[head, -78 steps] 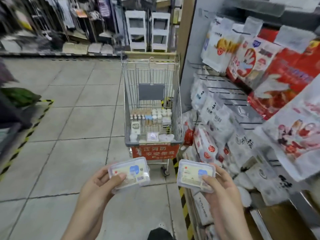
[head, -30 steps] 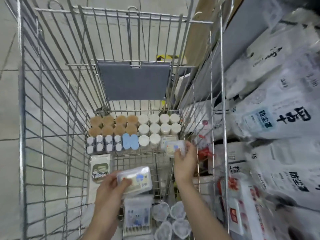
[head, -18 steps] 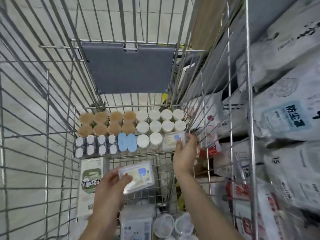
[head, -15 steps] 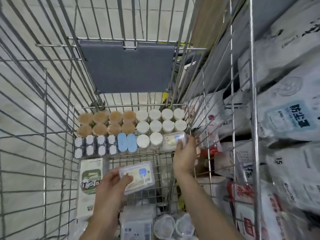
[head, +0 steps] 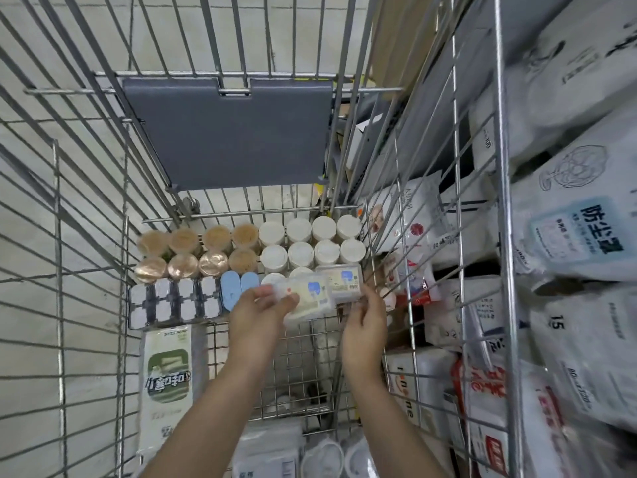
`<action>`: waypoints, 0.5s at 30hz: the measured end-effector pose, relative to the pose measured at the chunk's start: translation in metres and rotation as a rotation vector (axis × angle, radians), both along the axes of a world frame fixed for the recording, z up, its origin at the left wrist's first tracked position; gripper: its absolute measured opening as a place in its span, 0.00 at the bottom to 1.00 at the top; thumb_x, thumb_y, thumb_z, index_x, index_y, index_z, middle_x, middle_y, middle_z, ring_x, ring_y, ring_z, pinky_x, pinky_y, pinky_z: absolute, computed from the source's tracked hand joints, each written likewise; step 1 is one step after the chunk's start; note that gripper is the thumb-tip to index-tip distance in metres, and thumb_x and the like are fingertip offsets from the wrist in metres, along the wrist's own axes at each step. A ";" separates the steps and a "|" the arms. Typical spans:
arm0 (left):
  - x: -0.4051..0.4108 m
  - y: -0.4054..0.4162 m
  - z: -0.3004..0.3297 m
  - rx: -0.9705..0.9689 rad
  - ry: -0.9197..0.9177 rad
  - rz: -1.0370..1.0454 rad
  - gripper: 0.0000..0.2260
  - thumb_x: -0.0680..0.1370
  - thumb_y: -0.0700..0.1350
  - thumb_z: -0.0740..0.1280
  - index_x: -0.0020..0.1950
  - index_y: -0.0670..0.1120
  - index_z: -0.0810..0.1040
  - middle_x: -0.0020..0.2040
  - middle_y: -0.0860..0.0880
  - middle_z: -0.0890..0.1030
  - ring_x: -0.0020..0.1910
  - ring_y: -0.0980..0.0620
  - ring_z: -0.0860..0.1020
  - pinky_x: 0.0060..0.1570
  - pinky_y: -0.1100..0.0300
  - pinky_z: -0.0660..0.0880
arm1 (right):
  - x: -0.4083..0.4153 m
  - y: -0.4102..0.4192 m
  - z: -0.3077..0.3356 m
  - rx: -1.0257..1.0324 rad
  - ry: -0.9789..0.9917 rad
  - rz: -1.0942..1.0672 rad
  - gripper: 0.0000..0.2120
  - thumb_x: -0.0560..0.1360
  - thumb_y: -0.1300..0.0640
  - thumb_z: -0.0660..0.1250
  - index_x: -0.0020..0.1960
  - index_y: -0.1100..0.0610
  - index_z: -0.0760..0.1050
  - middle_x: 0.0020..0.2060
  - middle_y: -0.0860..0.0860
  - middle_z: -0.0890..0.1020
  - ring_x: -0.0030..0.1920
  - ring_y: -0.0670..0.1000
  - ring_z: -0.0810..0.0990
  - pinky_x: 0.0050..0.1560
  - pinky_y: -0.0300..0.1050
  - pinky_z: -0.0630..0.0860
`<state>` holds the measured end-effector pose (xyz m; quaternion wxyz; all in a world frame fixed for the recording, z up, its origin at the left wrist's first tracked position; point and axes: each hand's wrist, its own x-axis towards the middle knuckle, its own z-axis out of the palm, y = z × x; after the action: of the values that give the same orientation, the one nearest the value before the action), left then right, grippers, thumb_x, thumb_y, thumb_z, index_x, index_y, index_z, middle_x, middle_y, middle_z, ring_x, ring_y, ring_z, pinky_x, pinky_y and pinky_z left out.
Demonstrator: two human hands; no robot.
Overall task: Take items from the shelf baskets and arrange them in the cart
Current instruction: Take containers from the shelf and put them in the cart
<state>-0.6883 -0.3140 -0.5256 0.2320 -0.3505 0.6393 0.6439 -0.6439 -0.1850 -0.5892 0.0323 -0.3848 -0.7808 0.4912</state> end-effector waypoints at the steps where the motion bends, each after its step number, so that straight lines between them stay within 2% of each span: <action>1: -0.009 0.009 -0.005 -0.024 0.017 -0.044 0.11 0.73 0.39 0.73 0.52 0.45 0.74 0.52 0.47 0.80 0.50 0.49 0.79 0.51 0.51 0.77 | 0.006 0.001 0.001 -0.049 0.006 -0.031 0.15 0.81 0.66 0.56 0.65 0.58 0.72 0.60 0.52 0.76 0.52 0.39 0.75 0.46 0.21 0.70; 3: -0.024 0.027 -0.014 -0.094 0.057 -0.119 0.15 0.72 0.40 0.73 0.56 0.39 0.75 0.54 0.42 0.79 0.54 0.43 0.78 0.57 0.44 0.75 | 0.015 0.001 0.002 -0.123 0.009 -0.057 0.15 0.81 0.66 0.56 0.64 0.56 0.72 0.58 0.49 0.77 0.52 0.35 0.74 0.43 0.19 0.68; 5: -0.034 0.042 -0.024 -0.163 0.095 -0.176 0.17 0.72 0.41 0.74 0.57 0.39 0.75 0.53 0.42 0.79 0.55 0.42 0.78 0.57 0.44 0.75 | 0.021 0.002 0.001 -0.181 0.026 -0.076 0.15 0.81 0.65 0.56 0.64 0.55 0.72 0.57 0.46 0.76 0.54 0.33 0.73 0.45 0.18 0.67; 8: -0.041 0.055 -0.040 -0.292 0.141 -0.276 0.17 0.72 0.44 0.74 0.57 0.39 0.77 0.53 0.43 0.80 0.52 0.46 0.78 0.55 0.51 0.75 | 0.019 0.004 0.002 -0.267 0.028 -0.108 0.18 0.81 0.66 0.56 0.69 0.55 0.69 0.61 0.46 0.74 0.55 0.32 0.72 0.46 0.17 0.66; 9: -0.042 0.058 -0.045 -0.336 0.148 -0.321 0.18 0.72 0.45 0.74 0.58 0.39 0.77 0.53 0.43 0.81 0.51 0.47 0.78 0.53 0.55 0.74 | 0.018 0.005 0.003 -0.290 0.022 -0.102 0.19 0.81 0.65 0.56 0.71 0.55 0.66 0.63 0.46 0.73 0.57 0.35 0.73 0.49 0.19 0.67; 10: -0.043 0.060 -0.048 -0.371 0.154 -0.360 0.18 0.73 0.46 0.74 0.58 0.39 0.78 0.52 0.43 0.81 0.50 0.47 0.78 0.51 0.57 0.74 | 0.016 0.005 0.004 -0.300 0.011 -0.081 0.21 0.81 0.64 0.56 0.73 0.55 0.64 0.66 0.47 0.73 0.60 0.39 0.73 0.55 0.23 0.69; 11: -0.043 0.061 -0.051 -0.401 0.159 -0.393 0.18 0.73 0.46 0.73 0.58 0.38 0.78 0.52 0.43 0.82 0.50 0.47 0.78 0.50 0.57 0.73 | 0.014 0.005 0.004 -0.301 -0.005 -0.059 0.22 0.82 0.63 0.56 0.75 0.54 0.62 0.68 0.50 0.72 0.63 0.44 0.73 0.63 0.33 0.69; 13: -0.042 0.063 -0.055 -0.446 0.175 -0.435 0.17 0.73 0.47 0.72 0.57 0.38 0.79 0.50 0.43 0.82 0.50 0.46 0.79 0.49 0.56 0.73 | 0.009 0.005 0.003 -0.305 -0.033 -0.038 0.23 0.82 0.61 0.57 0.76 0.54 0.60 0.69 0.55 0.71 0.62 0.49 0.71 0.70 0.52 0.66; 14: -0.041 0.063 -0.057 -0.459 0.184 -0.449 0.16 0.74 0.46 0.72 0.56 0.38 0.80 0.50 0.43 0.82 0.49 0.45 0.79 0.48 0.55 0.74 | 0.007 0.005 0.002 -0.310 -0.045 -0.036 0.24 0.81 0.61 0.57 0.76 0.54 0.59 0.67 0.56 0.72 0.60 0.51 0.71 0.70 0.54 0.66; 15: -0.039 0.064 -0.058 -0.469 0.191 -0.465 0.15 0.74 0.46 0.72 0.55 0.38 0.80 0.49 0.43 0.82 0.49 0.45 0.79 0.48 0.54 0.75 | 0.005 0.005 0.001 -0.311 -0.057 -0.036 0.24 0.81 0.61 0.57 0.77 0.54 0.59 0.65 0.56 0.73 0.60 0.52 0.71 0.69 0.52 0.66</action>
<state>-0.7276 -0.2500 -0.5834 0.2245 -0.1774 0.8516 0.4391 -0.6392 -0.1803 -0.5882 -0.0408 -0.4129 -0.6890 0.5943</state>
